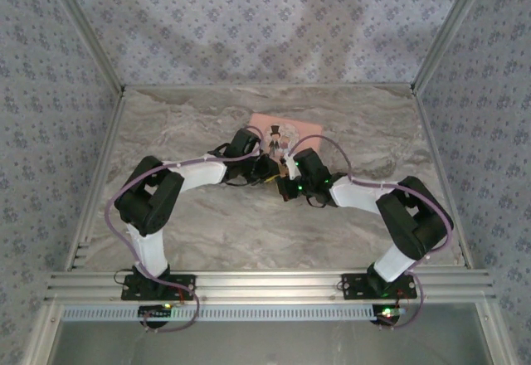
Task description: Unlock a padlock with a key
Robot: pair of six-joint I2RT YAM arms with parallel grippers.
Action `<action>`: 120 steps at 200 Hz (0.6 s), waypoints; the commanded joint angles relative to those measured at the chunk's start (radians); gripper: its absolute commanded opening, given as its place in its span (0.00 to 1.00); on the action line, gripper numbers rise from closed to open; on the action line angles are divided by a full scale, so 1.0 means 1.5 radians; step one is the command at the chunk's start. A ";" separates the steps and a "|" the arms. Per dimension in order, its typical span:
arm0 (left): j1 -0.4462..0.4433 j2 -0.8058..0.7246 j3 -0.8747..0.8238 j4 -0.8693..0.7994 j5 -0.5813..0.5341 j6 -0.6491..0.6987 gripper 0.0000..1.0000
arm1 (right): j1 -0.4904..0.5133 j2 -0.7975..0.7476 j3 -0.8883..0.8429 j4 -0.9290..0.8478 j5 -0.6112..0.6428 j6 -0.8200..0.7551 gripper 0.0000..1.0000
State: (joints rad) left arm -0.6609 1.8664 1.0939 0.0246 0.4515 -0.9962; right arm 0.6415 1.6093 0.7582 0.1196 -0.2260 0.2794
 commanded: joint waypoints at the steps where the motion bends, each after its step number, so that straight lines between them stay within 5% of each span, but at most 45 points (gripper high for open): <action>1: -0.013 0.012 -0.030 -0.046 0.078 -0.052 0.06 | 0.010 -0.005 -0.001 -0.014 0.020 -0.004 0.03; 16: -0.010 0.015 -0.030 -0.040 0.077 -0.053 0.06 | 0.021 -0.012 -0.002 -0.022 0.049 -0.025 0.02; 44: -0.004 0.004 -0.036 -0.045 0.063 -0.056 0.29 | 0.046 -0.015 0.003 -0.061 0.130 -0.127 0.01; 50: -0.003 -0.002 -0.040 -0.045 0.057 -0.054 0.51 | 0.050 -0.015 0.005 -0.070 0.142 -0.151 0.01; 54: -0.002 -0.007 -0.044 -0.046 0.053 -0.054 0.90 | 0.051 -0.014 0.007 -0.075 0.149 -0.166 0.02; 57: -0.001 -0.010 -0.046 -0.047 0.048 -0.053 0.97 | 0.052 -0.012 0.010 -0.080 0.155 -0.177 0.02; 120: 0.028 -0.080 -0.088 -0.050 0.000 -0.039 0.98 | 0.061 -0.029 0.017 -0.084 0.188 -0.253 0.02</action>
State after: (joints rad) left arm -0.6399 1.7798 0.9840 0.0551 0.4534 -1.0004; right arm 0.7284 1.5703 0.7788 0.0708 0.0143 -0.0223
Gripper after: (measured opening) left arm 0.980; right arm 0.059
